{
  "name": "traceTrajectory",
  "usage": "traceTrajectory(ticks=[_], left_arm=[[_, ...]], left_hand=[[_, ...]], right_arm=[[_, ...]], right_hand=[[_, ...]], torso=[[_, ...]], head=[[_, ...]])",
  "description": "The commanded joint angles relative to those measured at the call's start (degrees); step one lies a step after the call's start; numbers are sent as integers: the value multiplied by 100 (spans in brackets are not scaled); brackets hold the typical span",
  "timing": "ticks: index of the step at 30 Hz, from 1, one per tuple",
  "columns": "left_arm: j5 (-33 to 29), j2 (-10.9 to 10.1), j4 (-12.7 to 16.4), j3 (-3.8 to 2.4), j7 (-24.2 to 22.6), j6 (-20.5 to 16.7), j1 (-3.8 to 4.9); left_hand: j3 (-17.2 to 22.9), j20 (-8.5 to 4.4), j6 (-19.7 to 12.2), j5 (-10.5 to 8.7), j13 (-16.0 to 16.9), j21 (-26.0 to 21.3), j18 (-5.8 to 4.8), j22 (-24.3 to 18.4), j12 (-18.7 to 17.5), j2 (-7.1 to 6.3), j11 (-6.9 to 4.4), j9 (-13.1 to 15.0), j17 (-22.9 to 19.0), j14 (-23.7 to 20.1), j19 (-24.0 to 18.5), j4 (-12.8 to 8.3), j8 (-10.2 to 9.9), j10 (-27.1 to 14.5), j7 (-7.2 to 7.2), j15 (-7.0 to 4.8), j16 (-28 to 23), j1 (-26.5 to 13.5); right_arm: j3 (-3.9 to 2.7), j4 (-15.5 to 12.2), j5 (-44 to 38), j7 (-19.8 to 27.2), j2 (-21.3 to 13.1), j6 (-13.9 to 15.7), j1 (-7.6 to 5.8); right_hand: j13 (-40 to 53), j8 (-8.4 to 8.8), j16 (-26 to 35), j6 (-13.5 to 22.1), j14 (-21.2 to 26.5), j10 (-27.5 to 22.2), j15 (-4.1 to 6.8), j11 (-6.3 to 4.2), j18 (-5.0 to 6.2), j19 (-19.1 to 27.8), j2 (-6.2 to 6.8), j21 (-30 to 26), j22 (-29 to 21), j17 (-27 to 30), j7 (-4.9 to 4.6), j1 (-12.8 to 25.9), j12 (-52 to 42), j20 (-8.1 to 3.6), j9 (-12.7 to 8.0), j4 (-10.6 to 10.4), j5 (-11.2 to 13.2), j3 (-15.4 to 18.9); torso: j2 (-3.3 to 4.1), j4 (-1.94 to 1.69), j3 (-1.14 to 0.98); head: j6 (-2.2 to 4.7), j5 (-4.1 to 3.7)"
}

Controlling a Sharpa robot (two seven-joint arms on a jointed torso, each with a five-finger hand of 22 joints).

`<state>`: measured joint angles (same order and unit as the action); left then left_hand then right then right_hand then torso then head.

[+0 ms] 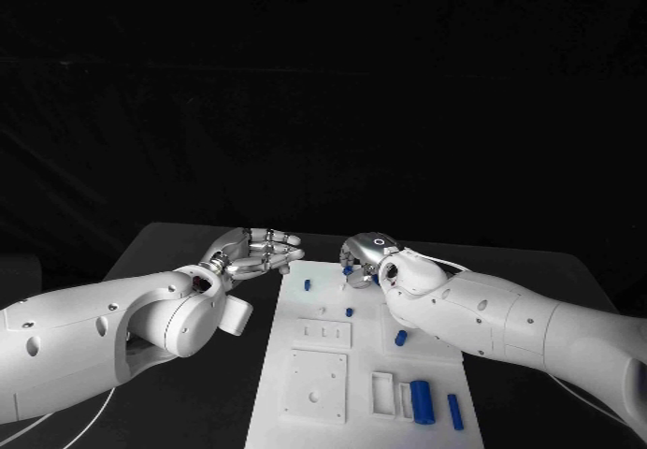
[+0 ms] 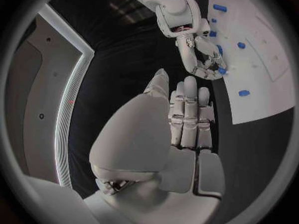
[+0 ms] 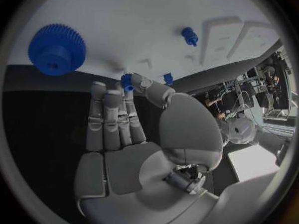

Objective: Assemble the parts on the task board

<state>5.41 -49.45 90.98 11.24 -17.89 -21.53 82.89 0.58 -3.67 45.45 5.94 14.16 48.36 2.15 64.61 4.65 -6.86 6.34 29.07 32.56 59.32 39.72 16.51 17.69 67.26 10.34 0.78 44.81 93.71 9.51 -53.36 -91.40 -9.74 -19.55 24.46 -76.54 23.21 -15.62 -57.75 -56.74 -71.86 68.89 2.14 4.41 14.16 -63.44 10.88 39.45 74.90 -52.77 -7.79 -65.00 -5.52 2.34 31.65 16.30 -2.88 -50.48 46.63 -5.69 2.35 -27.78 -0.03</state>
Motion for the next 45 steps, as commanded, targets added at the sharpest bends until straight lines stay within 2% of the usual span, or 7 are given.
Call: traceTrajectory(ticks=[1, 13, 18, 26, 32, 38, 45], left_arm=[[41, 11, 4, -3, -71, 73, 6], [39, 10, -2, -3, -71, 73, 6], [39, 11, -4, -3, -71, 75, 6], [37, 15, -1, -3, -74, 71, 7], [37, 11, -2, -3, -72, 75, 7], [37, 12, -3, -3, -71, 78, 7], [37, -2, -4, -3, -65, 74, 7]], left_hand=[[6, -104, 33, 23, 7, -31, 14, -8, -29, -30, 35, 9, -9, 45, -31, 2, -23, -4, 14, -2, -30, -25], [6, -104, 33, 23, 9, -31, 12, -10, -31, -27, 36, 10, -10, 46, -31, 5, -25, -4, 15, -1, -32, -28], [6, -105, 34, 23, 10, -31, 11, -10, -32, -26, 36, 11, -11, 46, -31, 4, -26, -4, 15, -1, -33, -28], [6, -105, 35, 22, 12, -32, 9, -11, -34, -25, 36, 12, -11, 47, -31, 5, -27, -3, 15, -1, -34, -29], [8, -106, 36, 23, 14, -31, 9, -13, -35, -19, 36, 14, -12, 48, -31, 5, -27, -2, 14, -1, -35, -29], [9, -107, 37, 22, 15, -32, 8, -13, -36, -16, 36, 15, -13, 48, -31, 5, -28, -1, 14, -1, -36, -29], [7, -107, 36, 18, 16, -32, 7, -14, -38, -18, 36, 15, -13, 48, -31, 4, -30, -2, 14, -1, -37, -30]], right_arm=[[0, 3, 12, -58, 5, -36, 6], [1, 2, 61, -42, 10, -43, 6], [1, 15, 61, -76, 11, -109, 6], [1, 17, 26, -154, 19, -199, 6], [1, 34, 21, -204, 20, -94, 6], [1, 38, 31, -235, 29, 92, 6], [1, 33, 57, -221, 36, 112, 6]], right_hand=[[0, 33, 36, 47, 38, -23, -11, 0, 84, 32, 45, -38, 107, 7, -10, -8, 29, -2, -2, 1, -38, 30], [-36, 76, 34, 128, 58, -127, -51, 42, 84, 52, 82, -50, 109, 16, -48, 4, 102, 13, -25, -5, -73, 62], [-40, 71, 29, 119, 57, -118, -52, 42, 84, 50, 57, -49, 110, 18, -45, -16, 102, 13, -25, -8, -70, 53], [-55, 49, 10, 79, 47, -67, -42, 32, 84, 42, -61, -50, 110, 27, -28, -102, 94, 15, -24, -28, -38, -61], [-65, 44, 4, 68, 46, -52, -41, 31, 84, 38, -89, -49, 111, 32, -26, -80, 96, 23, -26, -63, -32, -99], [-82, 50, -2, 77, 45, -56, -43, 33, 84, 29, 1, -43, 114, 42, -31, 9, 110, 28, -35, -109, -32, -86], [-112, 75, -9, 127, 45, -100, -57, 48, 84, 19, 97, -38, 114, 54, -51, 93, 141, 20, -52, -153, -27, -20]], torso=[[1, 2, 0], [5, -2, 6], [5, -6, 10], [5, -4, 8], [6, -4, 11], [7, -3, 8], [6, -4, 7]], head=[[2, 3], [-8, -1], [-8, 1], [-13, 8], [-15, 6], [-13, 10], [-15, 14]])
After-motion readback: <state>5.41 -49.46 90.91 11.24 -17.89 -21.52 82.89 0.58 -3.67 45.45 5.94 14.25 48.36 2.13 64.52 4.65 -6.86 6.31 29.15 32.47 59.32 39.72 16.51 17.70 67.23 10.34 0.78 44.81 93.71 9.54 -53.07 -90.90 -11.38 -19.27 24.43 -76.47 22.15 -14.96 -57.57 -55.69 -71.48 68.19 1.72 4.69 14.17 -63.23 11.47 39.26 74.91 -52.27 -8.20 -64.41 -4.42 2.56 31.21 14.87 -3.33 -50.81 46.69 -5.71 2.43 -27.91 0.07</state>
